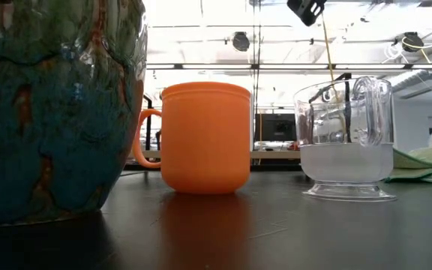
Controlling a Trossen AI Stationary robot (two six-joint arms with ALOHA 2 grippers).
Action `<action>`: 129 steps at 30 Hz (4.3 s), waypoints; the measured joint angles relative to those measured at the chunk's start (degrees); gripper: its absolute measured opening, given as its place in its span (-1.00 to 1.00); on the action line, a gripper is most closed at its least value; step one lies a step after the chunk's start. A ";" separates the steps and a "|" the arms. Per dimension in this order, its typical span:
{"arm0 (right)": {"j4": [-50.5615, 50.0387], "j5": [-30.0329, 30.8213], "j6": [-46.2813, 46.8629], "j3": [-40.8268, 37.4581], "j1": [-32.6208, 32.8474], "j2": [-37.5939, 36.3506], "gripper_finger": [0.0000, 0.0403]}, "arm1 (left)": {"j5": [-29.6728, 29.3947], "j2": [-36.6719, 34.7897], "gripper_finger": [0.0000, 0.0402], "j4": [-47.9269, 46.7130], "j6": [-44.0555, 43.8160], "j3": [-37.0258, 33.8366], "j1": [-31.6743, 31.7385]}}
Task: Stack small to large cups/mugs on shelf
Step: Put the transparent mug on the shelf
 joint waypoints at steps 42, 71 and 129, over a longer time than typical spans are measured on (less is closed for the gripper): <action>-10.86 -15.10 12.14 1.33 -0.71 14.68 -0.37 | -0.07 0.00 -0.87 -1.79 0.49 0.02 0.00; -9.54 -14.52 10.25 1.11 0.11 19.26 -0.14 | -0.02 0.00 -0.87 -4.31 0.37 0.02 0.00; -8.79 -7.04 7.75 1.07 -1.53 10.20 -1.00 | -0.07 0.00 -0.87 -4.77 0.90 0.02 0.00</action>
